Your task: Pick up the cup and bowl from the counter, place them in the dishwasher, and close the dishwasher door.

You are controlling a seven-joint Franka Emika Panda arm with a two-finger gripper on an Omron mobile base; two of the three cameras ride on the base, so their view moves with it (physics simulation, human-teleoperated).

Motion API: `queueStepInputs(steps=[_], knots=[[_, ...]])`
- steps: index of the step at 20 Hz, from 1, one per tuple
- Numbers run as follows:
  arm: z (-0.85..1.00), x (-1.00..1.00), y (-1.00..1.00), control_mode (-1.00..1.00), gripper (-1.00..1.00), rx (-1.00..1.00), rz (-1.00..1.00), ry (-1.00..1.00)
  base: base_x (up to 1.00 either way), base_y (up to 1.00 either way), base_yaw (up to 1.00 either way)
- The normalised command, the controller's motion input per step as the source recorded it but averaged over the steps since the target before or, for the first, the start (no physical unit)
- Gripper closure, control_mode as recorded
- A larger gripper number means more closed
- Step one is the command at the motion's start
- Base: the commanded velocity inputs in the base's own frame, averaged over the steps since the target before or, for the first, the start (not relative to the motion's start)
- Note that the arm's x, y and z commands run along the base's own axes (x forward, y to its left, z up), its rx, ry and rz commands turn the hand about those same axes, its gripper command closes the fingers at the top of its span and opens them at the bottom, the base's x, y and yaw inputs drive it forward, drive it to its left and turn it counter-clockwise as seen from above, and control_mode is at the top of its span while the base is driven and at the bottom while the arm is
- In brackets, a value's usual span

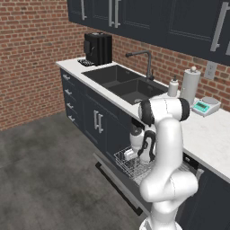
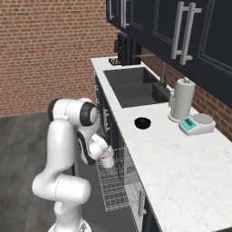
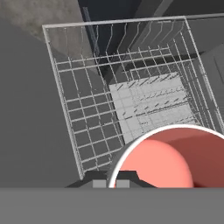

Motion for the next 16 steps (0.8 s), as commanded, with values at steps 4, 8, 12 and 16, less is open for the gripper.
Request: queueStepInputs(steps=[4, 8, 12, 16], knots=[[-0.18, 0.03, -0.39, -1.0, 1.0, -0.02, -0.05, 0.0, 0.0, 0.0, 0.0], [-0.23, 0.06, -0.2, -1.0, 1.0, 0.0, -0.02, 0.0, 0.0, 0.0, 0.0], [-0.24, 0.12, -0.03, -1.0, 1.0, 0.0, 0.0, 0.0, 0.0, 0.0, 0.0], [-0.23, 0.24, 0.0, -1.0, 1.0, 0.0, 0.0, 0.0, 0.0, 0.0, 0.0]])
